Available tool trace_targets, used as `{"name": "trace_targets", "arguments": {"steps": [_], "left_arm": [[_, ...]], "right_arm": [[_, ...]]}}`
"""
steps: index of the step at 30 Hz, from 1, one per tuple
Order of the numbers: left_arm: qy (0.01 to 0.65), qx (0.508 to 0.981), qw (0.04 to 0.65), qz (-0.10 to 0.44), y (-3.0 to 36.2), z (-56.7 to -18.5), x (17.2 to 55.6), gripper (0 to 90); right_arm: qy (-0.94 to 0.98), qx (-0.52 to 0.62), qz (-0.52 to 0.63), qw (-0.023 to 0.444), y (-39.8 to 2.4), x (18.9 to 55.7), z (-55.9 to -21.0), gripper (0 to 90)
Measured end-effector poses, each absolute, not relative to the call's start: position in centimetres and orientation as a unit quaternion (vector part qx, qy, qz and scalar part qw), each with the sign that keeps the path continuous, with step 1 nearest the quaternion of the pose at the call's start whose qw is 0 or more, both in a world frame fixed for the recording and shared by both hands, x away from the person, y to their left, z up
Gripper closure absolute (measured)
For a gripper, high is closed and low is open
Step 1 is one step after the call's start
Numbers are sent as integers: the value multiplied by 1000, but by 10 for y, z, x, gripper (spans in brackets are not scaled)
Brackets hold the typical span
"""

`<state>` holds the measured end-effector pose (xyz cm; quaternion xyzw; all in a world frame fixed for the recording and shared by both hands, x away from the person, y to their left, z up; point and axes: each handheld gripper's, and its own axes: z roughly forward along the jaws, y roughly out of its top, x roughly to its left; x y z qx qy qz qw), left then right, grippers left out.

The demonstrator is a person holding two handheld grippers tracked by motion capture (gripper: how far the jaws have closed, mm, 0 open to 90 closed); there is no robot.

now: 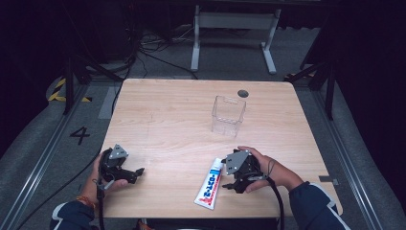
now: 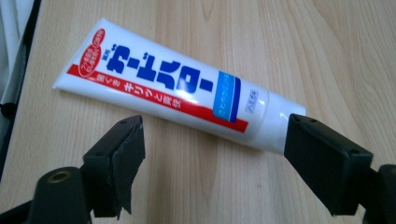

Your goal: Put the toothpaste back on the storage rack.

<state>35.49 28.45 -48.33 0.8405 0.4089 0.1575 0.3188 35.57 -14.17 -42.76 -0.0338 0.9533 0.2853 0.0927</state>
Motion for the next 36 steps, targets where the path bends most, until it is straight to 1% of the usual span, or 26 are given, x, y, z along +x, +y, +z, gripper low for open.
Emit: {"name": "trace_targets", "arguments": {"steps": [8, 12, 17, 18, 19, 21, 26, 28, 31, 36], "left_arm": [[418, 836, 318, 160, 283, -483, 354, 6], [423, 834, 316, 160, 281, -483, 353, 6], [427, 831, 317, 163, 281, -484, 351, 7], [428, 830, 318, 164, 280, -484, 350, 6], [429, 830, 317, 163, 280, -484, 350, 6], [428, 831, 317, 162, 281, -483, 349, 7], [430, 829, 318, 162, 281, -484, 347, 6], [430, 829, 318, 162, 281, -484, 347, 7], [430, 829, 318, 162, 281, -484, 347, 6], [430, 829, 318, 162, 281, -484, 347, 7]], "right_arm": [[959, -72, 265, 73, -121, 356, -430, 211], [961, -84, 253, 74, -112, 357, -432, 155], [963, -101, 239, 75, -104, 360, -433, 151], [963, -105, 236, 76, -103, 360, -434, 136], [964, -109, 230, 73, -101, 360, -435, 100], [966, -118, 218, 72, -97, 360, -436, 81], [970, -132, 194, 68, -91, 361, -436, 90], [971, -140, 188, 43, -89, 361, -437, 163], [975, -147, 164, 29, -86, 361, -444, 191], [973, -139, 183, 11, -84, 361, -449, 192]]}}
